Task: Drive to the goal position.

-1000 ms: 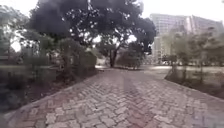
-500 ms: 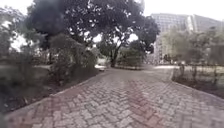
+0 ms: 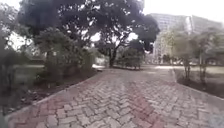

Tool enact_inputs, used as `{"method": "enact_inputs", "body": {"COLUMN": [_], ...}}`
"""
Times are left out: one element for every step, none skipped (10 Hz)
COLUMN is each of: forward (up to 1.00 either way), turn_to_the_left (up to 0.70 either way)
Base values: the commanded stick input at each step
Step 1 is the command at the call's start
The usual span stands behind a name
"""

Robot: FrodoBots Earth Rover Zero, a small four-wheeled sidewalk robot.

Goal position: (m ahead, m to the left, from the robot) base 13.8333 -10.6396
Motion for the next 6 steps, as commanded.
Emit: {"method": "enact_inputs", "body": {"forward": [0.85, 0.85, 0.85, 0.85, 0.85, 0.85], "turn_to_the_left": [0.0, 0.0, 0.0, 0.0, 0.0, 0.0]}}
